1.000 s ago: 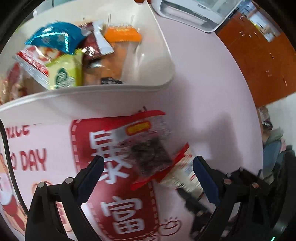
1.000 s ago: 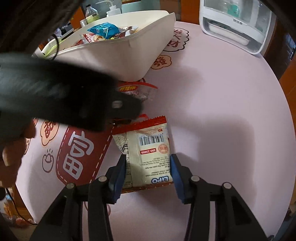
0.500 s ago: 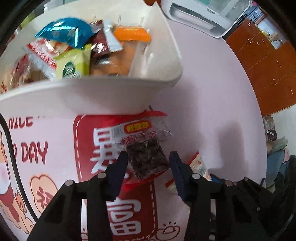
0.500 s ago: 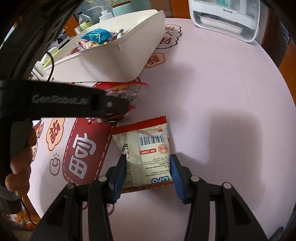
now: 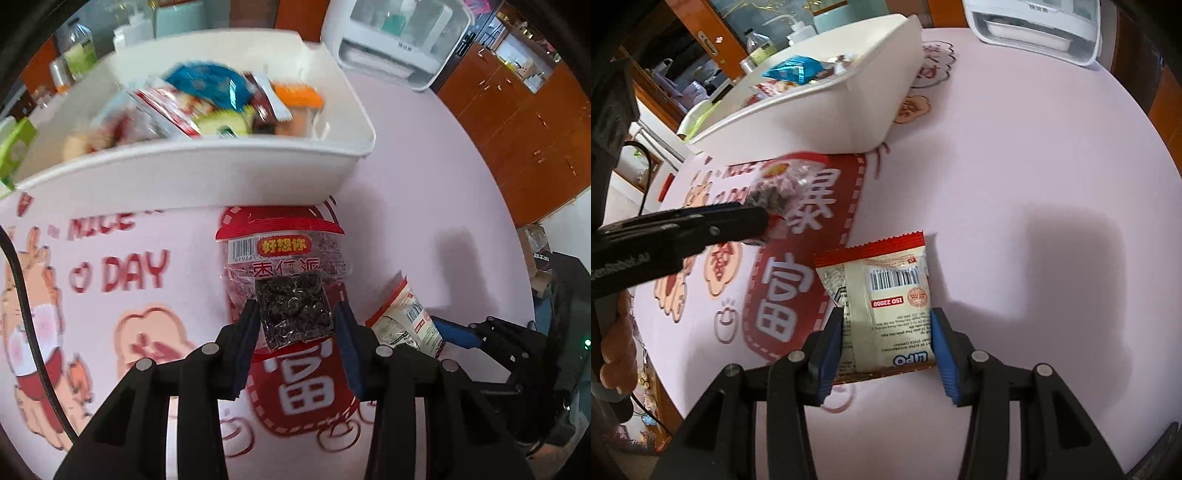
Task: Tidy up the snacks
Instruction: 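Carry both packs over the white tray and open both grippers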
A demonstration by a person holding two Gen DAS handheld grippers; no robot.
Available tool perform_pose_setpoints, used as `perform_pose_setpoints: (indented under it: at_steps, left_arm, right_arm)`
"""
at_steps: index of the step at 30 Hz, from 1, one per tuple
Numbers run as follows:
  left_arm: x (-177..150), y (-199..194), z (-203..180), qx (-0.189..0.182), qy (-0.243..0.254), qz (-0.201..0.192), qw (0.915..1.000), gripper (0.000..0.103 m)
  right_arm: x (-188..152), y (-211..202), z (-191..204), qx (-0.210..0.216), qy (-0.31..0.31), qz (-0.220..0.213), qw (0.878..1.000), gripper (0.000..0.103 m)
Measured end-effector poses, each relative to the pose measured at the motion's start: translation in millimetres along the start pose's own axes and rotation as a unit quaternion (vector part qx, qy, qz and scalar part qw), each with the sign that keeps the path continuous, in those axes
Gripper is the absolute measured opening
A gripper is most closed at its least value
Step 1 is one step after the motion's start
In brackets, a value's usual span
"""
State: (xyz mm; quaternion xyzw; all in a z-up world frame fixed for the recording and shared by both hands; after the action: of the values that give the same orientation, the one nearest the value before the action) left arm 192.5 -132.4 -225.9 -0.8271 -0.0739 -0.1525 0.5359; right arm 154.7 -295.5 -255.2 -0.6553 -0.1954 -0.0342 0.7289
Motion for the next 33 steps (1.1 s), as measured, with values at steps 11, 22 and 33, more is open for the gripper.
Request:
perform_pose_setpoints:
  at_steps: [11, 22, 33]
  left_arm:
    - [14.8, -95.2, 10.2, 0.037, 0.037, -0.073, 0.996, 0.04]
    - [88.6, -182.7, 44.1, 0.034, 0.111, -0.129, 0.9848, 0.04]
    - [168.3, -260.2, 72.6, 0.041, 0.15, -0.211, 0.965, 0.04]
  right_arm:
    - [46.1, -68.8, 43.7, 0.026, 0.0, -0.074, 0.997, 0.046]
    - [128.0, -168.7, 75.8, -0.024, 0.067, -0.186, 0.98, 0.046]
    - [219.3, -227.6, 93.6, -0.08, 0.138, -0.264, 0.951, 0.046]
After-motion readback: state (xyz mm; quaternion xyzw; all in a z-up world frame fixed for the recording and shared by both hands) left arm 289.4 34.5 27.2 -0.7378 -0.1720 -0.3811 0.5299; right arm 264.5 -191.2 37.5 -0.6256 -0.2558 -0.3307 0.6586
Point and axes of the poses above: each gripper's, at about its wrist camera, not at the fingertips, and y roughly the way its jaws point, z to its left, x to its top, the point moved 6 cm from there along y, roughly the way its jaws point, and after that the axes turned 12 degrees about -x, right-handed, at the moved point
